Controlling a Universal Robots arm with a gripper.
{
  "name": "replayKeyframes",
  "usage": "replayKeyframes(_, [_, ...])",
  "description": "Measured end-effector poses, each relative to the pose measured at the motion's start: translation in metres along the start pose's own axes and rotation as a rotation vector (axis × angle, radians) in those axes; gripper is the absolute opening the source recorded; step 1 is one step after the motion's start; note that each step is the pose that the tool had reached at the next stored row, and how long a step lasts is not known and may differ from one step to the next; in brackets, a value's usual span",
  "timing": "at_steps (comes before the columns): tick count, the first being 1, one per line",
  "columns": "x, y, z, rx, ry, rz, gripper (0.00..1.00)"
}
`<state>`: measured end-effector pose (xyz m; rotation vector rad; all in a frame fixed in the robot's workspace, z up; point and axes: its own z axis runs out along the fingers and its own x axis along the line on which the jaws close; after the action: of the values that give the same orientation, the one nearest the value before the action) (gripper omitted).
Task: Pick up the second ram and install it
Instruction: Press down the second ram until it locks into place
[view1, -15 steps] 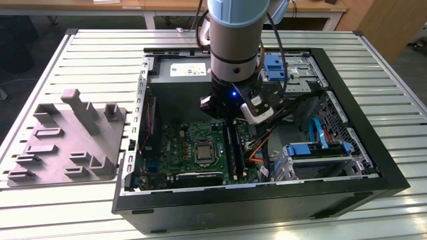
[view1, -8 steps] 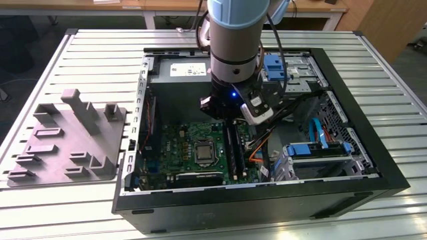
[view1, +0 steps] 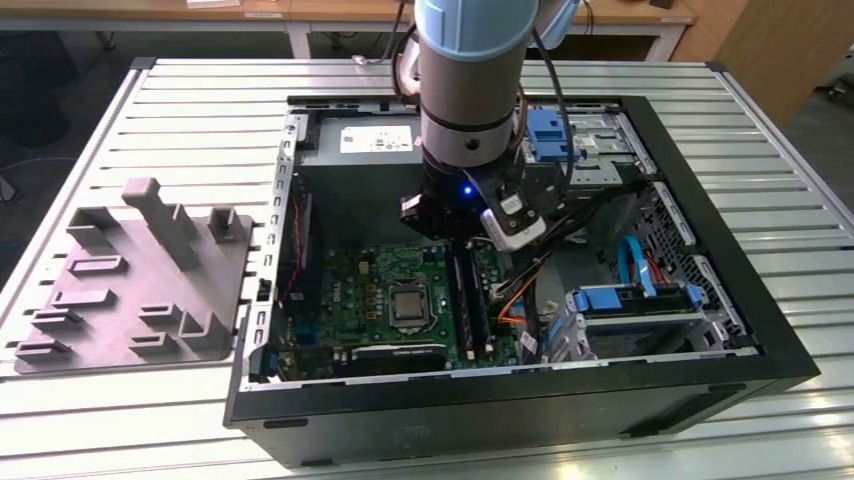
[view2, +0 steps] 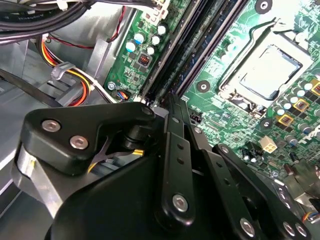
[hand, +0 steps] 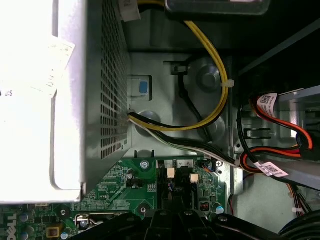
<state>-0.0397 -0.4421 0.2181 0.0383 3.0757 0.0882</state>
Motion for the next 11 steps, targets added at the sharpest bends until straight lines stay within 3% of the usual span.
replayKeyframes(11, [0.0001, -0.0002, 0.0015, 0.0004, -0.0001, 0.0, 0.1])
